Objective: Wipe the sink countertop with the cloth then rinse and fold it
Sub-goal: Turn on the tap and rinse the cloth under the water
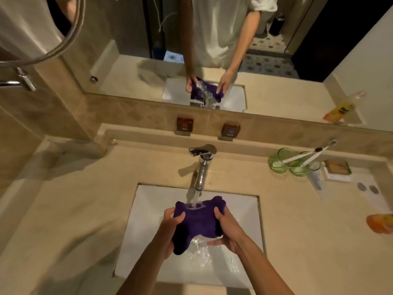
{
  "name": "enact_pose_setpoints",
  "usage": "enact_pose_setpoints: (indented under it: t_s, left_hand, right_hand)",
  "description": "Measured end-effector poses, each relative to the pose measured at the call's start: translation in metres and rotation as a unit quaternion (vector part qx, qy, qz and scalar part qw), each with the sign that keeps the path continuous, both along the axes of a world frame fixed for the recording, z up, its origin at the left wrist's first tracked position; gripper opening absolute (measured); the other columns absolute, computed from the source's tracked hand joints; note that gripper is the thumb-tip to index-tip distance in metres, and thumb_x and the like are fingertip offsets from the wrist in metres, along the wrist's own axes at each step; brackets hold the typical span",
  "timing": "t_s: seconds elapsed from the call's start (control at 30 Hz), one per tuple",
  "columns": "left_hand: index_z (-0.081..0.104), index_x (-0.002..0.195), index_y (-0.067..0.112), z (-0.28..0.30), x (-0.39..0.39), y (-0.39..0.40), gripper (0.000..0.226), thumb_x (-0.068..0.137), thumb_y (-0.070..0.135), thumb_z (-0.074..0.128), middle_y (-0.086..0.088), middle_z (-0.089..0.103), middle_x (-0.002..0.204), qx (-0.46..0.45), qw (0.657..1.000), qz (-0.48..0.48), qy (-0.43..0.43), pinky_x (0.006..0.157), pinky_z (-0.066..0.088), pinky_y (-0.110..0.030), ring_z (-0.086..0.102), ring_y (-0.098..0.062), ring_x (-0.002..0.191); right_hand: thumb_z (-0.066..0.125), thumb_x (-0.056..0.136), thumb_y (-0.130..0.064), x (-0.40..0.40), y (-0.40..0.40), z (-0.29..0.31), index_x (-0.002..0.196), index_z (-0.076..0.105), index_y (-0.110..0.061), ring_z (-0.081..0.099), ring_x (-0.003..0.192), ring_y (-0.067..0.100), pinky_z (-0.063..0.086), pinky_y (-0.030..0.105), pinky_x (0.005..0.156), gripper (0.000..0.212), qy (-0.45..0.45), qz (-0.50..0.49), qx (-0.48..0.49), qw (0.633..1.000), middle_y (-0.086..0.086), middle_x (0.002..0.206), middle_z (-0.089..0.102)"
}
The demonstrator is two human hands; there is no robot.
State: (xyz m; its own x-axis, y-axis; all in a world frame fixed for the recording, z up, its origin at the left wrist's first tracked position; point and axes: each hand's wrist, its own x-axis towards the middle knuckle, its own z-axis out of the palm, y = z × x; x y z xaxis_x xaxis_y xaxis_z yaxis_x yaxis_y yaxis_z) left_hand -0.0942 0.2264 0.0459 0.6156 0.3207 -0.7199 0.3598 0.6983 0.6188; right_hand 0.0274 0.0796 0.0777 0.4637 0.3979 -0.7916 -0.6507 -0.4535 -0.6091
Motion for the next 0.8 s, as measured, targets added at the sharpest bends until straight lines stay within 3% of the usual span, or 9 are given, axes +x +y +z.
enact_pose_setpoints:
  t_s: [0.1, 0.23, 0.33, 0.37, 0.43, 0.53, 0.67, 0.73, 0.8]
  left_hand:
    - [0.054, 0.12, 0.012, -0.015, 0.006, 0.006, 0.02, 0.102, 0.007, 0.061, -0.021, 0.066, 0.115, 0.03, 0.999, 0.003, 0.038, 0.087, 0.061, -0.049, 0.068, -0.038, 0.104]
    - [0.05, 0.129, 0.016, -0.042, 0.009, 0.006, 0.023, 0.106, 0.015, 0.057, -0.023, 0.066, 0.119, 0.007, 0.996, -0.008, 0.093, 0.083, 0.06, -0.044, 0.07, -0.036, 0.1]
    - [0.063, 0.123, 0.004, -0.039, 0.007, 0.0, 0.029, 0.109, 0.026, 0.05, -0.012, 0.077, 0.089, -0.05, 0.994, -0.023, 0.098, 0.065, 0.061, -0.036, 0.075, -0.025, 0.079]
    - [0.067, 0.115, 0.004, -0.037, 0.008, -0.004, 0.035, 0.109, 0.033, 0.048, -0.01, 0.078, 0.085, -0.093, 0.991, -0.026, 0.096, 0.063, 0.06, -0.036, 0.075, -0.024, 0.079]
    - [0.068, 0.114, 0.01, -0.039, 0.012, -0.007, 0.046, 0.107, 0.049, 0.045, -0.013, 0.075, 0.101, -0.19, 0.977, -0.01, 0.097, 0.075, 0.056, -0.045, 0.069, -0.031, 0.096]
    - [0.067, 0.106, 0.02, -0.05, 0.017, -0.011, 0.042, 0.104, 0.056, 0.045, -0.008, 0.066, 0.103, -0.265, 0.96, 0.056, 0.066, 0.08, 0.05, -0.049, 0.062, -0.03, 0.091]
    - [0.072, 0.088, 0.007, -0.075, 0.01, -0.001, 0.046, 0.101, 0.045, 0.05, -0.014, 0.071, 0.077, -0.299, 0.948, 0.103, 0.05, 0.062, 0.063, -0.041, 0.073, -0.032, 0.068]
    - [0.069, 0.085, 0.007, -0.09, 0.007, 0.005, 0.047, 0.103, 0.045, 0.047, -0.012, 0.071, 0.071, -0.302, 0.949, 0.089, 0.019, 0.057, 0.062, -0.038, 0.073, -0.029, 0.064]
    - [0.07, 0.094, 0.009, -0.103, 0.004, 0.008, 0.045, 0.106, 0.044, 0.046, -0.011, 0.074, 0.08, -0.345, 0.934, 0.069, -0.06, 0.067, 0.063, -0.038, 0.076, -0.027, 0.073]
  right_hand:
    - [0.039, 0.108, -0.044, -0.005, 0.015, -0.012, 0.13, 0.049, -0.039, 0.073, 0.098, 0.026, 0.061, 0.045, 0.066, 0.025, 0.002, -0.012, -0.02, 1.0, 0.004, 0.116, 0.073]
    - [0.037, 0.107, -0.051, -0.007, 0.023, -0.032, 0.124, 0.05, -0.043, 0.068, 0.082, 0.027, 0.051, 0.039, 0.059, 0.023, 0.033, -0.016, -0.041, 0.998, 0.01, 0.108, 0.074]
    - [0.039, 0.107, -0.051, -0.011, 0.03, -0.042, 0.125, 0.049, -0.045, 0.07, 0.097, 0.026, 0.058, 0.041, 0.066, 0.022, 0.042, -0.016, -0.029, 0.999, 0.006, 0.117, 0.072]
    - [0.04, 0.107, -0.049, -0.014, 0.034, -0.045, 0.126, 0.051, -0.044, 0.071, 0.102, 0.027, 0.061, 0.044, 0.07, 0.022, 0.043, -0.015, -0.018, 0.999, 0.005, 0.119, 0.071]
    - [0.043, 0.106, -0.047, -0.022, 0.046, -0.05, 0.123, 0.056, -0.036, 0.071, 0.104, 0.027, 0.063, 0.046, 0.082, 0.024, 0.024, -0.004, -0.007, 1.0, 0.007, 0.116, 0.072]
    - [0.045, 0.104, -0.046, -0.04, 0.061, -0.064, 0.111, 0.064, -0.027, 0.07, 0.095, 0.023, 0.058, 0.04, 0.09, 0.028, -0.074, 0.072, -0.039, 0.994, 0.006, 0.108, 0.073]
    - [0.05, 0.102, -0.044, -0.065, 0.065, -0.077, 0.096, 0.064, -0.025, 0.067, 0.077, 0.011, 0.05, 0.02, 0.066, 0.025, -0.229, 0.141, -0.031, 0.963, -0.002, 0.091, 0.073]
    - [0.053, 0.101, -0.043, -0.068, 0.066, -0.08, 0.096, 0.064, -0.024, 0.068, 0.075, 0.011, 0.055, 0.022, 0.066, 0.022, -0.3, 0.145, -0.027, 0.943, -0.002, 0.087, 0.073]
    - [0.053, 0.099, -0.05, -0.072, 0.068, -0.083, 0.1, 0.062, -0.029, 0.069, 0.076, 0.012, 0.059, 0.024, 0.07, 0.022, -0.363, 0.156, -0.011, 0.919, -0.003, 0.087, 0.072]
